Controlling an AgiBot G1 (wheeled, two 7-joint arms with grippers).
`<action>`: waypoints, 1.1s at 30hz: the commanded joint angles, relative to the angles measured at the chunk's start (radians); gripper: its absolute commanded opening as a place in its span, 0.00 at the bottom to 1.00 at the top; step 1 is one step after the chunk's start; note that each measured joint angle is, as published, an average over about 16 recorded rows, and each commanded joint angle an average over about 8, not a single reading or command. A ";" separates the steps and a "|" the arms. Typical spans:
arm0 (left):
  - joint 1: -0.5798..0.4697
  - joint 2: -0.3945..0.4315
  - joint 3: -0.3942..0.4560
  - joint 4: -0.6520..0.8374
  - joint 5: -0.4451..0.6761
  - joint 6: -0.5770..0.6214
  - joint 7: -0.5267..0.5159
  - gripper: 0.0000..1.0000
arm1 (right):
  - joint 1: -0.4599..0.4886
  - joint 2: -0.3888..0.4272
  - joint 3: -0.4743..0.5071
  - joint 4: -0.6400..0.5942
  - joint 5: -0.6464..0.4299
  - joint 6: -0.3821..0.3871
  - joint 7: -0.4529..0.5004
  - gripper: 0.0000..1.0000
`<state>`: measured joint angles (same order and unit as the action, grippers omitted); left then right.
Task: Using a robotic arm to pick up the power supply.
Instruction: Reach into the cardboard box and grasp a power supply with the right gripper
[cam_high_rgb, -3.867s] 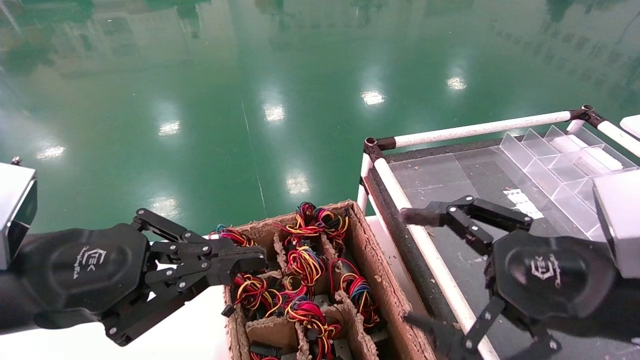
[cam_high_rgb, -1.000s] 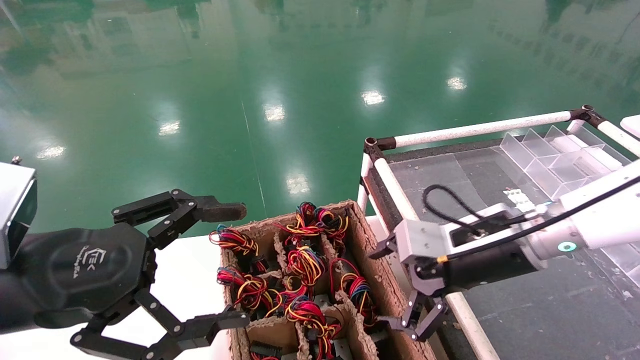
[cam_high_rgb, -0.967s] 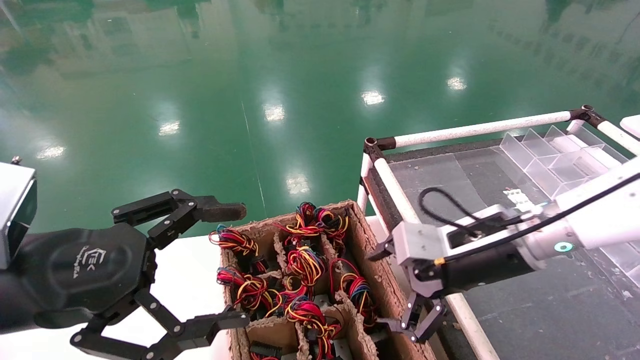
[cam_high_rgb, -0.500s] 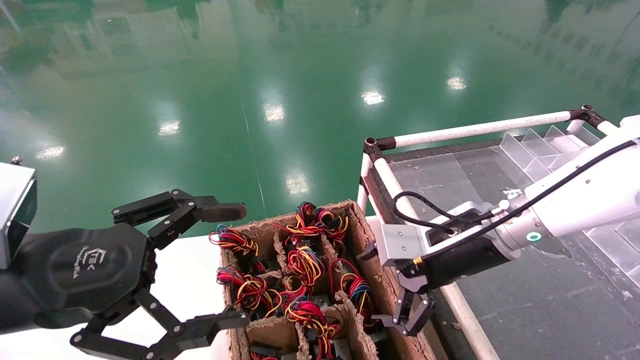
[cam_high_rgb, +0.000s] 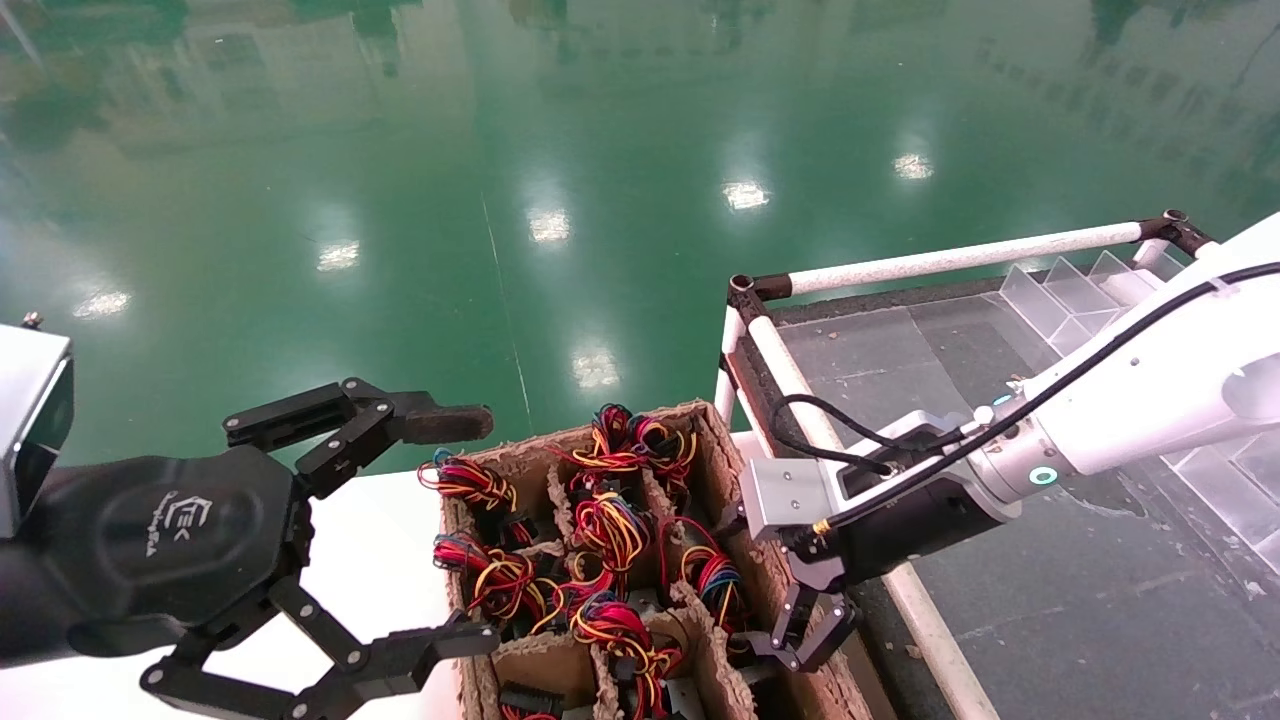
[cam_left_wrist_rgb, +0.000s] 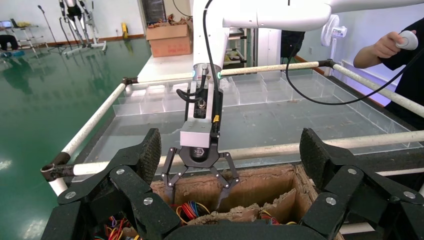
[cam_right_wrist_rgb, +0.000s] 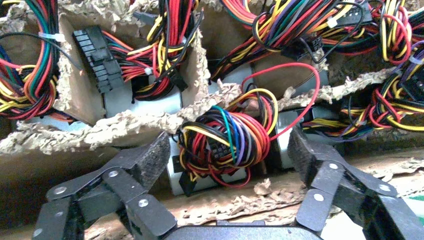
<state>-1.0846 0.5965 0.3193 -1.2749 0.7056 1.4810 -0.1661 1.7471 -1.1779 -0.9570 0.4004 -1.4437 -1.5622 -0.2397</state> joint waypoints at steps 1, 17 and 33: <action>0.000 0.000 0.000 0.000 0.000 0.000 0.000 1.00 | 0.004 -0.008 -0.003 -0.022 0.002 0.000 -0.013 0.00; 0.000 0.000 0.001 0.000 0.000 0.000 0.000 1.00 | 0.028 -0.042 -0.023 -0.141 0.008 -0.001 -0.088 0.00; 0.000 0.000 0.001 0.000 -0.001 0.000 0.001 1.00 | 0.028 -0.049 -0.018 -0.199 0.033 0.017 -0.149 0.00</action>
<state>-1.0848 0.5961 0.3203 -1.2749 0.7049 1.4805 -0.1656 1.7745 -1.2258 -0.9745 0.2022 -1.4104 -1.5462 -0.3868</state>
